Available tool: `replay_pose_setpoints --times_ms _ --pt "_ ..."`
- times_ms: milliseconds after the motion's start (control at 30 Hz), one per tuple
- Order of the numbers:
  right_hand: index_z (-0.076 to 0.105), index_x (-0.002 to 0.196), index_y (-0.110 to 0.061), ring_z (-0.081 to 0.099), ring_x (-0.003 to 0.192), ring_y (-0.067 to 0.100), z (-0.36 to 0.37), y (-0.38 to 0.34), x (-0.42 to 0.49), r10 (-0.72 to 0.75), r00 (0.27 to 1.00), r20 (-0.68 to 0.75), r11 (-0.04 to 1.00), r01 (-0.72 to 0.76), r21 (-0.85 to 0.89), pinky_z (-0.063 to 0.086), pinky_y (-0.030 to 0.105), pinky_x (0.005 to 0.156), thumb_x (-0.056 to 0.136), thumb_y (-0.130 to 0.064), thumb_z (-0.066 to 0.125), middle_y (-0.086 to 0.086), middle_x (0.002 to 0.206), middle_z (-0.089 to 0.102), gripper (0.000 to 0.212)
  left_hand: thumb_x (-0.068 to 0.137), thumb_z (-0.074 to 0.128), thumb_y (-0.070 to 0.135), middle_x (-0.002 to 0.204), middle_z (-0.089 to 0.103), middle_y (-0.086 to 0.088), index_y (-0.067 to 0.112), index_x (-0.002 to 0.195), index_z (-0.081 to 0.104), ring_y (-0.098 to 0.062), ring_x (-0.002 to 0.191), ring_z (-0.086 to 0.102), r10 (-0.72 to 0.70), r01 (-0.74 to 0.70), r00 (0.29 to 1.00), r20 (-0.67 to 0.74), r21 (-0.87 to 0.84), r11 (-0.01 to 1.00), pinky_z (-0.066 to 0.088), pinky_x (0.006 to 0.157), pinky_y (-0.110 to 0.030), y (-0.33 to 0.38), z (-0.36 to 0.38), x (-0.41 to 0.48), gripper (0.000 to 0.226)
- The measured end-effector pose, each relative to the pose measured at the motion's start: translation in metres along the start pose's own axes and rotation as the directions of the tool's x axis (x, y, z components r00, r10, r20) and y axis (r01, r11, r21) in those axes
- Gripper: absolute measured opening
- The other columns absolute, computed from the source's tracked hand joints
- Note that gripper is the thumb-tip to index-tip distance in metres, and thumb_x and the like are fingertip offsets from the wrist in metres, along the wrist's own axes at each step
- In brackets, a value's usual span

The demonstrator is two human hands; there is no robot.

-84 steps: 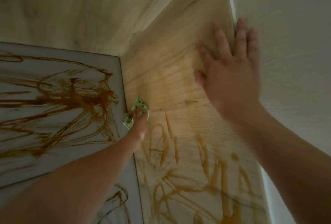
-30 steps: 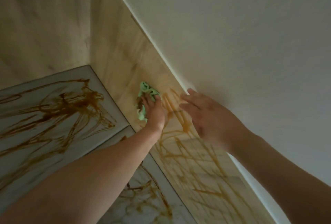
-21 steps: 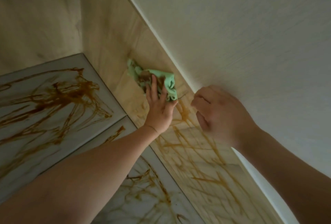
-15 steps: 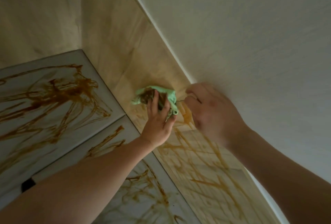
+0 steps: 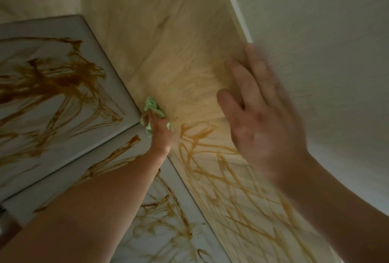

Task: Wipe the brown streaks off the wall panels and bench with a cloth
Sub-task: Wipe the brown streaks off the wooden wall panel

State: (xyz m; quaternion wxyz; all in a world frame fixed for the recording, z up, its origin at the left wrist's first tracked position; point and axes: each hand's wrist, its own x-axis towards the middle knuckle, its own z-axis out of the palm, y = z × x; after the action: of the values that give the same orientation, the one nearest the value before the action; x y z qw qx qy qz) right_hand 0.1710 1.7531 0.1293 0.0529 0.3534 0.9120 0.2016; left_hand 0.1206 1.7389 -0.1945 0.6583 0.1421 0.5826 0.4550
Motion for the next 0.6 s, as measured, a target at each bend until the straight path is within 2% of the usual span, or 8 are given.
replay_pose_setpoints --times_ms 33,67,100,167,367,433,500,600 --pt "0.066 0.093 -0.007 0.028 0.153 0.040 0.003 0.001 0.000 -0.007 1.000 -0.003 1.000 0.007 -0.013 0.031 0.046 0.124 0.110 0.000 0.034 0.021 0.146 0.056 0.037 0.108 0.042 0.029 0.158 0.041 -0.015 0.012 0.153 0.043 -0.036 0.145 0.039 -0.139 0.139 0.990 0.010 -0.147 0.979 0.044 0.109 -0.041 -0.003 -0.002 0.009 0.048" --pt "0.066 0.092 -0.008 0.028 0.153 0.040 0.004 0.001 -0.001 -0.014 1.000 -0.011 1.000 0.013 -0.022 0.031 0.046 0.124 0.110 0.000 0.035 0.020 0.146 0.057 0.036 0.108 0.034 0.044 0.150 0.053 -0.009 0.021 0.150 0.047 -0.031 0.137 0.050 -0.268 0.274 0.961 0.061 -0.310 0.910 0.048 0.104 -0.039 -0.005 -0.006 0.019 0.050" --pt "0.066 0.092 -0.008 0.029 0.153 0.040 0.005 0.002 -0.002 -0.023 0.999 -0.022 0.999 0.023 -0.030 0.031 0.047 0.124 0.109 0.000 0.037 0.020 0.147 0.056 0.034 0.105 0.030 0.053 0.144 0.060 -0.006 0.026 0.147 0.053 -0.028 0.130 0.057 -0.329 0.343 0.938 0.107 -0.416 0.842 0.050 0.104 -0.041 -0.008 -0.010 0.030 0.054" --pt "0.066 0.092 -0.008 0.030 0.153 0.040 0.006 0.002 -0.002 -0.033 0.998 -0.045 0.999 0.031 -0.044 0.032 0.047 0.123 0.108 0.000 0.040 0.019 0.148 0.056 0.032 0.100 0.034 0.059 0.136 0.068 -0.005 0.028 0.139 0.063 -0.029 0.123 0.064 -0.361 0.374 0.925 0.115 -0.440 0.817 0.052 0.105 -0.050 -0.014 -0.019 0.048 0.058" --pt "0.067 0.094 -0.008 0.028 0.153 0.041 -0.001 0.002 -0.001 -0.028 0.999 -0.041 0.999 0.026 -0.034 0.029 0.048 0.125 0.110 -0.006 0.045 0.020 0.150 0.054 0.028 0.094 0.042 0.051 0.134 0.069 -0.002 0.028 0.132 0.066 -0.026 0.123 0.063 -0.434 0.423 0.899 0.062 -0.387 0.820 0.043 0.113 -0.048 0.010 -0.018 0.030 0.051" --pt "0.066 0.095 -0.008 0.025 0.154 0.041 -0.004 0.003 -0.003 -0.023 1.000 -0.013 1.000 0.023 -0.015 0.026 0.048 0.126 0.108 -0.005 0.047 0.020 0.151 0.053 0.023 0.094 0.044 0.046 0.137 0.066 -0.003 0.027 0.132 0.066 -0.028 0.125 0.061 -0.448 0.450 0.889 0.096 -0.360 0.817 0.042 0.113 -0.054 0.040 -0.013 0.004 0.048" --pt "0.064 0.094 -0.008 0.023 0.156 0.040 -0.002 0.003 -0.004 -0.018 1.000 0.018 1.000 0.018 0.014 0.024 0.048 0.127 0.105 -0.003 0.049 0.020 0.151 0.052 0.019 0.102 0.042 0.036 0.141 0.061 -0.005 0.018 0.142 0.057 -0.030 0.132 0.056 -0.464 0.492 0.870 0.166 -0.279 0.825 0.042 0.113 -0.056 0.072 -0.007 -0.021 0.046" --pt "0.063 0.094 -0.007 0.021 0.156 0.039 -0.009 0.002 -0.005 0.010 1.000 0.024 0.995 -0.013 0.100 0.019 0.046 0.129 0.103 -0.002 0.047 0.020 0.149 0.052 0.019 0.103 0.056 0.031 0.153 0.051 -0.009 0.007 0.148 0.046 -0.030 0.138 0.051 -0.388 0.418 0.900 0.200 -0.134 0.899 0.045 0.110 -0.042 0.131 0.001 -0.060 0.053"
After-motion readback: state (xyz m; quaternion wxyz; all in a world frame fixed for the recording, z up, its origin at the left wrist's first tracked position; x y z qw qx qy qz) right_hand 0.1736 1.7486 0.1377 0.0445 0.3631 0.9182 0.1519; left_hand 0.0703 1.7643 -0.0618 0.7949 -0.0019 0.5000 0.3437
